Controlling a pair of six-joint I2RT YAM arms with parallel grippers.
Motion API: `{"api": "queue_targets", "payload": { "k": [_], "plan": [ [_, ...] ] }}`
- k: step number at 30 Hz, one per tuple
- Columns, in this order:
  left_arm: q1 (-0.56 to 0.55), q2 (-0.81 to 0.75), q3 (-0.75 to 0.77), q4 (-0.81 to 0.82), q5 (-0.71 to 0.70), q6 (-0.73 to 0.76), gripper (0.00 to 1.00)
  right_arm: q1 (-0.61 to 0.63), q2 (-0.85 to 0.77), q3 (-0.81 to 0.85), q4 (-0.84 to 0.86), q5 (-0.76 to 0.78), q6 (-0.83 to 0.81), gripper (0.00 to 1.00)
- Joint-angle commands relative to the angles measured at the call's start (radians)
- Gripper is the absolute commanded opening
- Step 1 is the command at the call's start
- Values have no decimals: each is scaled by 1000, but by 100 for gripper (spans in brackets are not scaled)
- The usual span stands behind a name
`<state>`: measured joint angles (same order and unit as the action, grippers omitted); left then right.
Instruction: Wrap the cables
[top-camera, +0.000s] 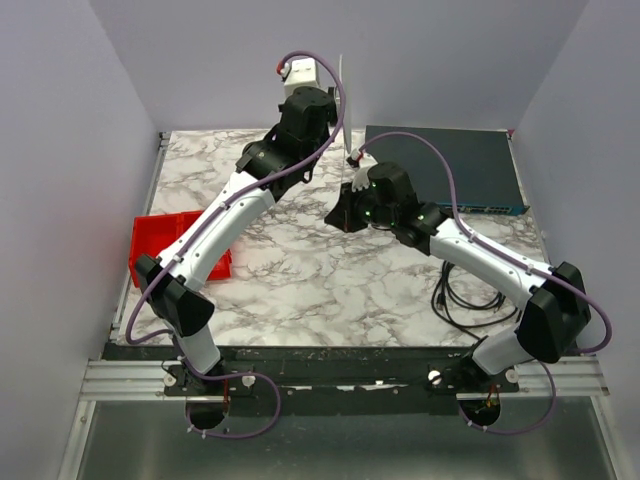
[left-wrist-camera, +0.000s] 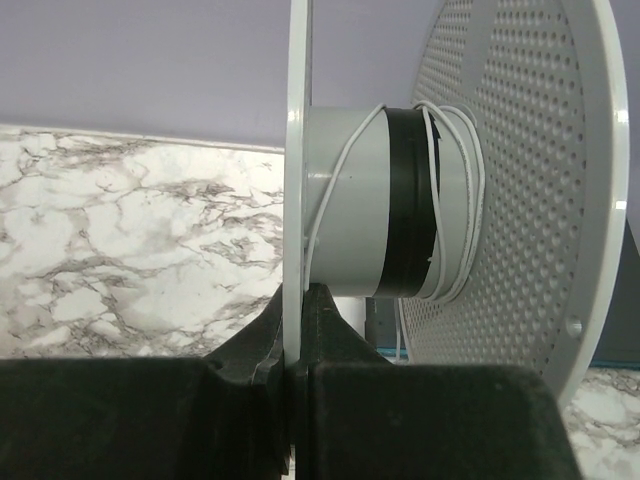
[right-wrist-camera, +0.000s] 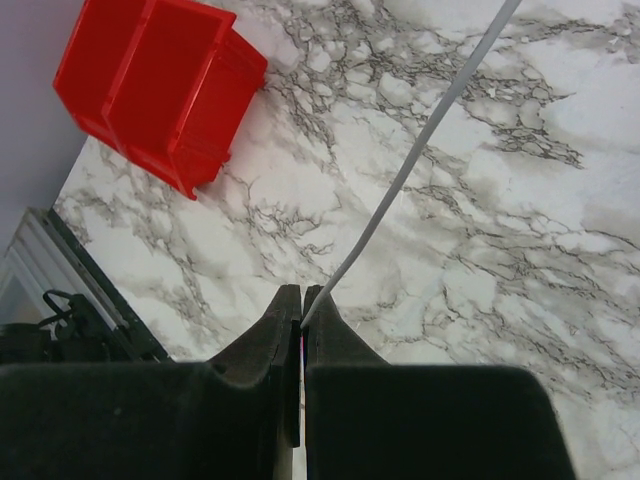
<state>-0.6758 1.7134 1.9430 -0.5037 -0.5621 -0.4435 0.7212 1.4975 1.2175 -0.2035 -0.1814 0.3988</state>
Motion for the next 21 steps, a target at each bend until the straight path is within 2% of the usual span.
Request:
{"api": "queue_targets", "payload": {
  "k": [1, 12, 21],
  "plan": [
    [7, -51, 1, 90, 4, -7, 0, 9, -46, -7, 5, -24, -25, 1],
    [5, -58, -105, 112, 27, 51, 0, 9, -69, 209, -239, 176, -172, 1],
    [-9, -85, -173, 108, 81, 116, 0, 8, -40, 353, -292, 334, -284, 1]
  ]
}}
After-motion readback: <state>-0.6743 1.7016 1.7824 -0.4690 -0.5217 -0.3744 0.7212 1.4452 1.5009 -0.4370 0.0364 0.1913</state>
